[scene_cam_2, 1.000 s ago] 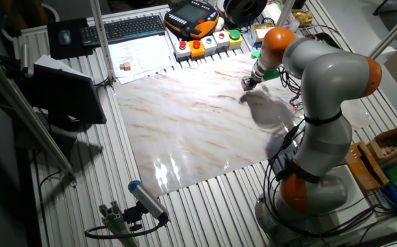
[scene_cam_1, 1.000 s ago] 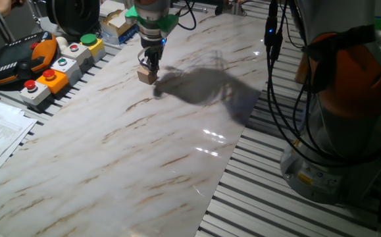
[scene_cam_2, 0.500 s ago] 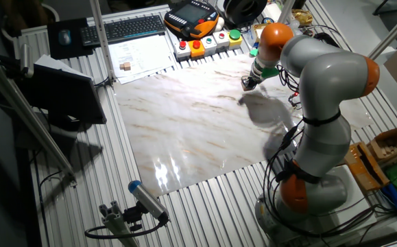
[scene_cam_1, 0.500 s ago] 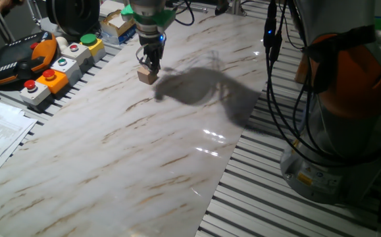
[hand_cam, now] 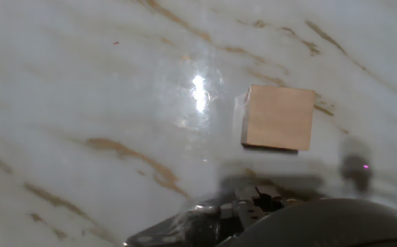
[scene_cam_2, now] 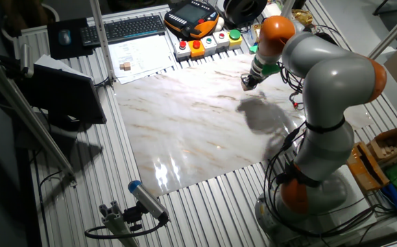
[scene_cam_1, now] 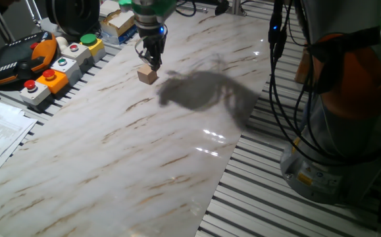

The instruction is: Approach and touch the side of the small block

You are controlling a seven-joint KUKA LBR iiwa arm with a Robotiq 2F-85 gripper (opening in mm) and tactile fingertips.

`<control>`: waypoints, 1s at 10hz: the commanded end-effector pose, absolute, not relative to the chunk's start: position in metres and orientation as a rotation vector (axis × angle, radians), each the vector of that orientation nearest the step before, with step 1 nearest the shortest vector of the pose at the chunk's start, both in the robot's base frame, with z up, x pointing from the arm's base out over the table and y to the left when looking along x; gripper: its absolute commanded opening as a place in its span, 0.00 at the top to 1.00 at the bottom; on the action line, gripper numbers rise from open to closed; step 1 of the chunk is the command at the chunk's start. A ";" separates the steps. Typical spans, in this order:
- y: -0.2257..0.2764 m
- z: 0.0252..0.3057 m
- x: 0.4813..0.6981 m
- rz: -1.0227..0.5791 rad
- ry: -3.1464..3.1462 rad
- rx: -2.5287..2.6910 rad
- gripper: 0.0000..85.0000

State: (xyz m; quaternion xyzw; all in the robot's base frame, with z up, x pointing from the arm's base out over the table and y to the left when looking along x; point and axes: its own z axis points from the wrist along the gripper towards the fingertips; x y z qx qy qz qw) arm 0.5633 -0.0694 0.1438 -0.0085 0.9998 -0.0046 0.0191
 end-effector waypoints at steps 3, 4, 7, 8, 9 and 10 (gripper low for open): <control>-0.054 0.158 0.557 -0.008 3.101 -0.051 0.99; -0.052 0.160 0.556 -0.001 3.095 -0.063 0.99; -0.049 0.164 0.552 0.003 3.098 -0.115 0.99; -0.047 0.166 0.552 -0.002 3.099 -0.117 0.99; -0.045 0.167 0.552 -0.014 3.098 -0.120 0.99; -0.045 0.167 0.552 -0.014 3.098 -0.125 0.99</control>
